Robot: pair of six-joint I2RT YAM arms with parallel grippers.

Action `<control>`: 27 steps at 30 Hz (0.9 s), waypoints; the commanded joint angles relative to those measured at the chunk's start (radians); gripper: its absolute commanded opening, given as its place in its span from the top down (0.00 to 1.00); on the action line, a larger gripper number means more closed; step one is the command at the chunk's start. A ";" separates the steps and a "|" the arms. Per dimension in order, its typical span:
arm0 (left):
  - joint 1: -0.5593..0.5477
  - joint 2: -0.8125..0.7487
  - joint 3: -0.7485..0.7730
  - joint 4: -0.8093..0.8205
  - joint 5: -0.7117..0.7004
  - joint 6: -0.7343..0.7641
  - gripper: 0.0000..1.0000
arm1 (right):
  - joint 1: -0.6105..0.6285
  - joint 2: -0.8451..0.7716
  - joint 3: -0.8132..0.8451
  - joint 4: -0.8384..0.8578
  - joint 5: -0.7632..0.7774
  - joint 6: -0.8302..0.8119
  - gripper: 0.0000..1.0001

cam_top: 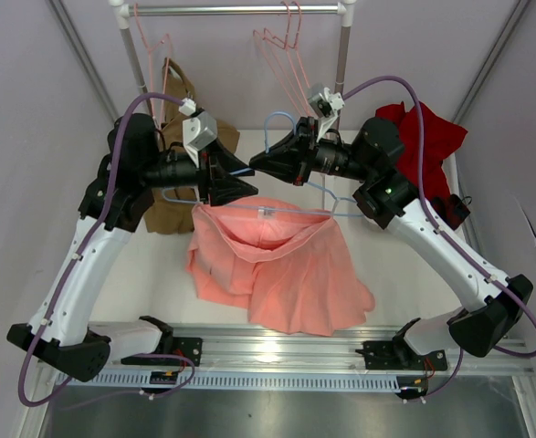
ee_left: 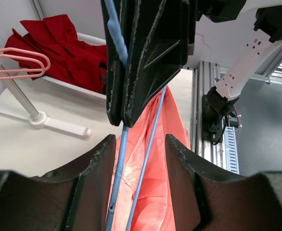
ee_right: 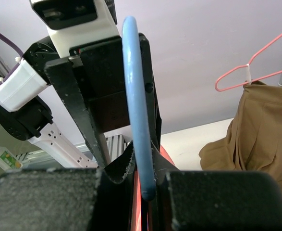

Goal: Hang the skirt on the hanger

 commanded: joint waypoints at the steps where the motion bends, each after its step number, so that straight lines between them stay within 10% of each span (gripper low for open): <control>1: 0.010 -0.007 0.059 -0.001 0.080 0.032 0.48 | -0.007 -0.021 0.037 0.033 0.033 -0.007 1.00; 13: 0.008 0.038 0.064 -0.037 0.109 0.062 0.51 | 0.003 -0.025 0.053 0.015 0.015 -0.016 1.00; 21: 0.010 0.045 0.062 -0.018 0.122 0.040 1.00 | -0.007 -0.028 0.049 0.000 0.020 -0.028 1.00; 27: 0.019 -0.036 -0.028 0.106 0.045 -0.041 1.00 | -0.005 -0.028 0.057 -0.017 0.047 -0.033 1.00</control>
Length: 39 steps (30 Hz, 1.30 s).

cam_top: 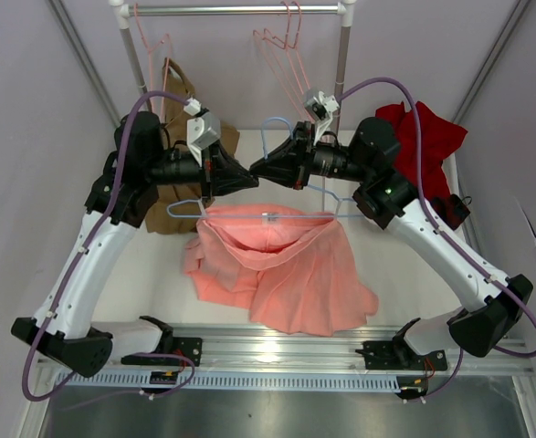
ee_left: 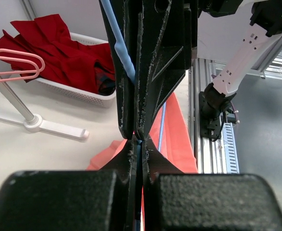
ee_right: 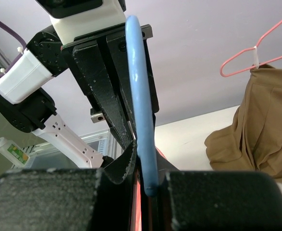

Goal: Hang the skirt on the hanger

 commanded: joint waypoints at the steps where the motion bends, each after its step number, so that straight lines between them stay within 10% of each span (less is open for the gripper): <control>1: 0.017 -0.084 -0.056 0.128 -0.022 -0.083 1.00 | -0.005 -0.028 0.053 0.046 0.079 -0.029 1.00; 17: 0.092 -0.236 -0.210 0.268 -0.212 -0.252 1.00 | 0.007 -0.095 -0.043 0.008 0.279 -0.098 0.23; 29: 0.167 -0.289 -0.192 0.082 -0.564 -0.281 1.00 | -0.021 -0.192 -0.010 -0.175 0.696 -0.088 0.09; 39: 0.169 -0.167 0.015 0.059 -0.875 -0.375 1.00 | -0.074 -0.234 0.053 -0.320 0.735 -0.055 0.07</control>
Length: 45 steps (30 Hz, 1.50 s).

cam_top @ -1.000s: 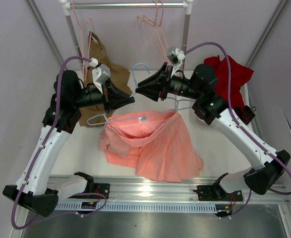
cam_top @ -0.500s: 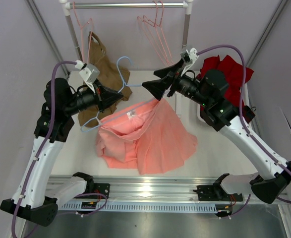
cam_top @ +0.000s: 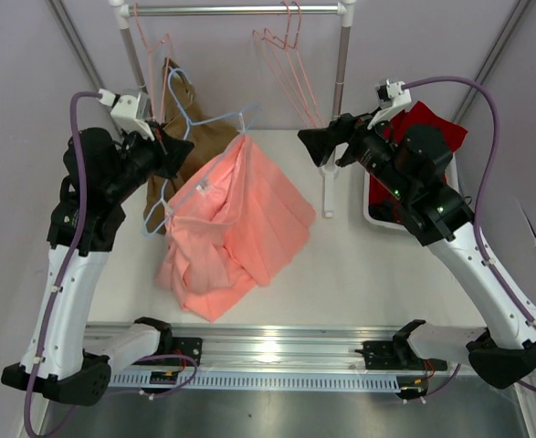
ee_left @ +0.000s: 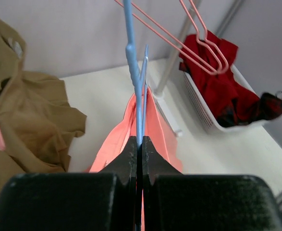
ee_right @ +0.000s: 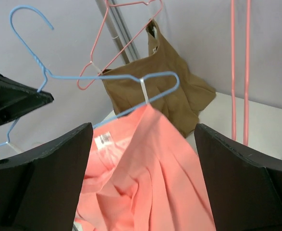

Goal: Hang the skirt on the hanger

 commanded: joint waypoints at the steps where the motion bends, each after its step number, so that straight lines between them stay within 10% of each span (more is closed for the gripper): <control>1: 0.008 0.042 0.116 0.128 -0.127 -0.069 1.00 | -0.010 -0.032 0.080 -0.064 0.033 0.009 0.07; 24: 0.040 0.804 0.996 0.143 -0.378 -0.074 1.00 | -0.066 -0.004 0.121 -0.136 -0.013 -0.008 0.05; 41: 0.057 0.708 0.611 0.185 -0.327 -0.068 1.00 | -0.087 -0.062 -0.031 -0.104 -0.023 0.024 0.05; 45: 0.058 0.638 0.560 0.170 -0.307 -0.054 0.75 | -0.092 -0.075 -0.060 -0.100 -0.037 0.029 0.05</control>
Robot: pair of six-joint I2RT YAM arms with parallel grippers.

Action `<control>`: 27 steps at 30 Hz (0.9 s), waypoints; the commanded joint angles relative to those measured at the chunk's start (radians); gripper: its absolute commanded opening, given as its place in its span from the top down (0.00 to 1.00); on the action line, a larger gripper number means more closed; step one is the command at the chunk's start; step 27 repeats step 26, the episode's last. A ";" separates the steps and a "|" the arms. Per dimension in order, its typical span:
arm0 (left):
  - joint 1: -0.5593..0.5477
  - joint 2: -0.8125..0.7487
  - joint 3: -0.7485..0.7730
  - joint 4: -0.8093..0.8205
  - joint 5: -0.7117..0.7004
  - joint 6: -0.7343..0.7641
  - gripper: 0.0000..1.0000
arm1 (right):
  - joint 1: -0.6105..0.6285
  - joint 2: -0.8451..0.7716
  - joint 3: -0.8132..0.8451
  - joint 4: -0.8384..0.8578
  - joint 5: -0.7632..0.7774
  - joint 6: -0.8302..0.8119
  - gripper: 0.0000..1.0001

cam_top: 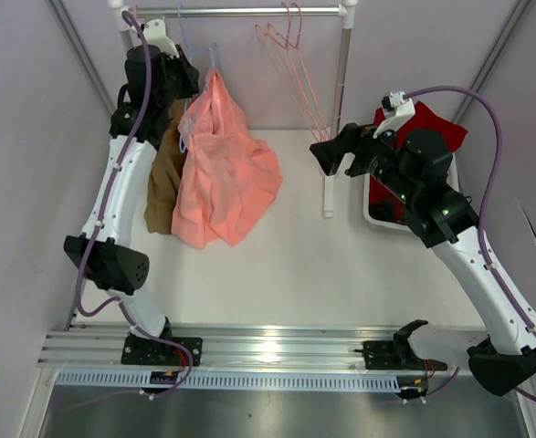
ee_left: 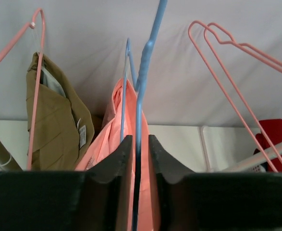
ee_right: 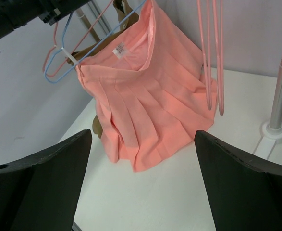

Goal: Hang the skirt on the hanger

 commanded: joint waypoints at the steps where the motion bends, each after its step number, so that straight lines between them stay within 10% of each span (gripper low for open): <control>1: 0.010 -0.106 -0.029 0.009 0.032 0.005 0.68 | -0.009 -0.035 -0.013 0.037 -0.019 0.008 0.05; 8: 0.010 -0.270 -0.119 -0.044 0.111 -0.015 0.21 | -0.027 -0.040 -0.062 -0.033 -0.010 0.034 0.01; 16: -0.033 -0.534 -0.490 0.005 0.371 -0.114 0.17 | -0.038 -0.147 -0.245 -0.064 0.071 0.075 0.01; 27: -0.314 -0.811 -0.948 0.054 0.316 -0.133 0.19 | -0.038 -0.224 -0.332 -0.128 0.201 0.074 0.00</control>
